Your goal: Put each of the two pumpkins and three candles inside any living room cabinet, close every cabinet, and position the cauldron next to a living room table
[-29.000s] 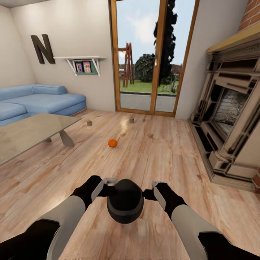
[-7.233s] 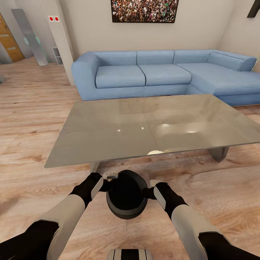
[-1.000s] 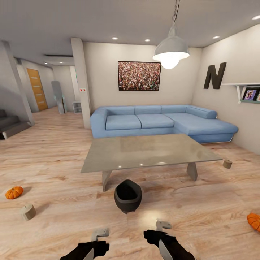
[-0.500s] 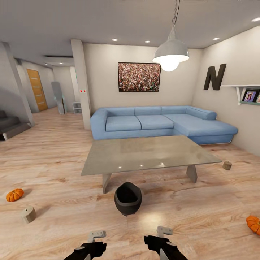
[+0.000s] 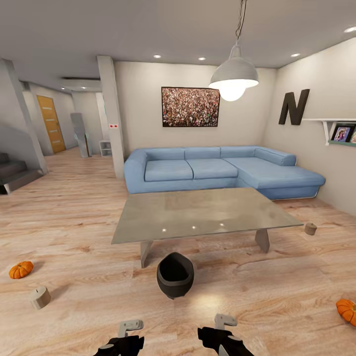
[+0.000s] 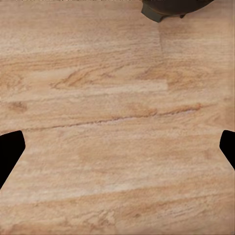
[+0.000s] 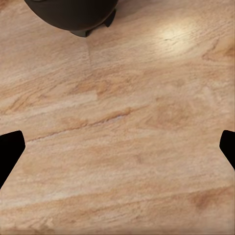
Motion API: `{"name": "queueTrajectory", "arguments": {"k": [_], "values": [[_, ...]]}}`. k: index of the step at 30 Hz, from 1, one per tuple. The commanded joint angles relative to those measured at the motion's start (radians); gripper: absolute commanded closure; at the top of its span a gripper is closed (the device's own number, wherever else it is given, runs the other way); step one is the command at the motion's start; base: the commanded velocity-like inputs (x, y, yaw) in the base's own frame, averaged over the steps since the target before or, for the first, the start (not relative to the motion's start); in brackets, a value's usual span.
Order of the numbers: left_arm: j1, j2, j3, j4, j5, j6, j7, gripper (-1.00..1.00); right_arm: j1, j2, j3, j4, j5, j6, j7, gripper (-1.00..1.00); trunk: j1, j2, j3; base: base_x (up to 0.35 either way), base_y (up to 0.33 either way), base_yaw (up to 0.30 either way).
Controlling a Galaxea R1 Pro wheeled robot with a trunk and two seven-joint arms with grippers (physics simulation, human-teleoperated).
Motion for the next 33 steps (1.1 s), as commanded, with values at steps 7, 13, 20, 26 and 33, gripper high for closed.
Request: {"name": "queueTrajectory", "arguments": {"k": [7, 13, 20, 26, 33], "values": [[0.003, 0.001, -0.008, -0.002, 0.012, -0.002, 0.001, -1.00, 0.001, 0.001, -0.003, 0.006, -0.011, -0.003, -0.003, -1.00, -0.027, 0.049, 0.021, 0.000, 0.000, 0.004], [0.004, 0.001, -0.008, -0.002, 0.011, -0.013, 0.001, -1.00, 0.001, 0.001, -0.001, 0.007, -0.011, -0.004, -0.004, -1.00, -0.050, 0.091, 0.040, 0.000, 0.000, 0.169], [0.005, 0.001, -0.009, -0.002, 0.011, -0.015, 0.001, -1.00, 0.001, 0.001, 0.001, 0.007, -0.011, -0.004, -0.004, -1.00, -0.077, 0.140, 0.062, 0.000, 0.000, 0.270], [0.005, 0.001, -0.009, -0.001, 0.011, -0.015, 0.001, -1.00, 0.001, 0.002, 0.003, 0.008, -0.010, -0.005, -0.004, -1.00, -0.100, 0.182, 0.081, 0.000, 0.000, 0.282], [0.005, 0.001, -0.010, -0.001, 0.010, -0.015, 0.001, -1.00, 0.001, 0.002, 0.004, 0.011, -0.006, -0.005, -0.004, -1.00, -0.127, 0.231, 0.102, 0.000, 0.000, 0.284]]}}
